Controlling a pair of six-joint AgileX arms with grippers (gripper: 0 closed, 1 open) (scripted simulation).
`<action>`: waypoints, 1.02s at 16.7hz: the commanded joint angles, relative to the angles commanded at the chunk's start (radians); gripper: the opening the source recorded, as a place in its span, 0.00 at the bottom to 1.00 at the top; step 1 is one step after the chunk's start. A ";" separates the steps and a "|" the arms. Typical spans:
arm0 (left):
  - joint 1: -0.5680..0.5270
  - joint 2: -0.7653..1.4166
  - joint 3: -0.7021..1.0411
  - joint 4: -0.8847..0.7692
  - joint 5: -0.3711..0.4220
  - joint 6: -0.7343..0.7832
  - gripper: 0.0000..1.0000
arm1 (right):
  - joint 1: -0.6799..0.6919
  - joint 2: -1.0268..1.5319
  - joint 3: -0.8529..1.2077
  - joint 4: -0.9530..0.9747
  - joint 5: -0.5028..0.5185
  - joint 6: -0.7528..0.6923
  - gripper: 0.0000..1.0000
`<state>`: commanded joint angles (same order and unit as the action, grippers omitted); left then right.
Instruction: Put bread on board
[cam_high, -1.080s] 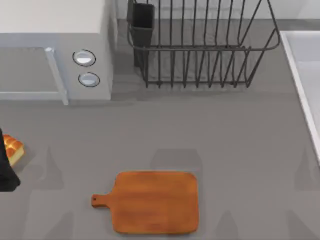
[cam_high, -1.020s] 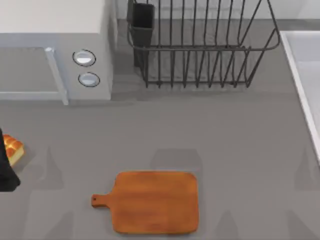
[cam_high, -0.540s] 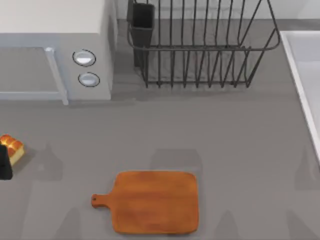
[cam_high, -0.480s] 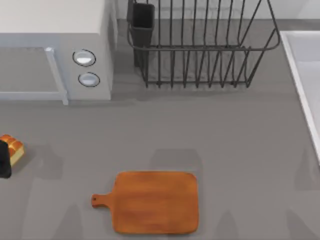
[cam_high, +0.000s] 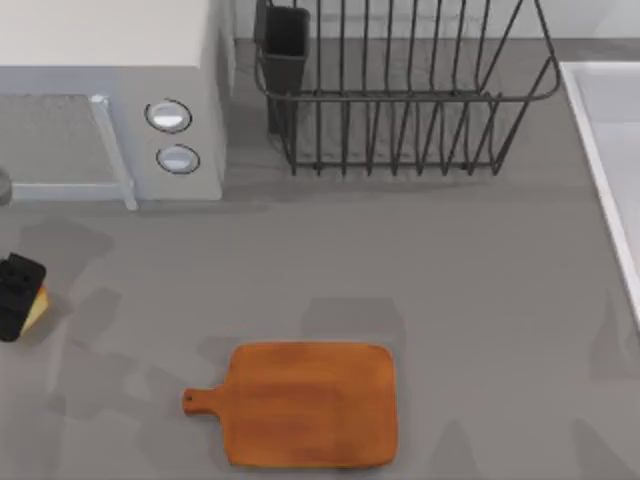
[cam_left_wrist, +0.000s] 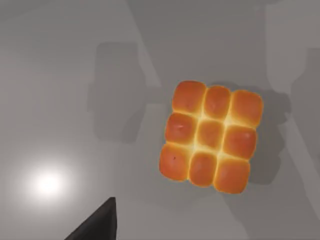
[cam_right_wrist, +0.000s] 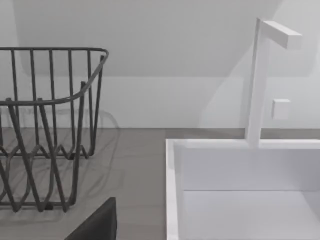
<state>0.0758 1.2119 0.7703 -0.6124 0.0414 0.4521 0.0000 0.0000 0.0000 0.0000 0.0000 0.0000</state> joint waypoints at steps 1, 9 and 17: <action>0.005 0.090 0.054 -0.047 0.003 0.033 1.00 | 0.000 0.000 0.000 0.000 0.000 0.000 1.00; 0.034 0.540 0.381 -0.270 0.019 0.216 1.00 | 0.000 0.000 0.000 0.000 0.000 0.000 1.00; 0.031 0.552 0.386 -0.271 0.020 0.225 1.00 | 0.000 0.000 0.000 0.000 0.000 0.000 1.00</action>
<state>0.1068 1.7637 1.1566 -0.8829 0.0611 0.6771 0.0000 0.0000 0.0000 0.0000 0.0000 0.0000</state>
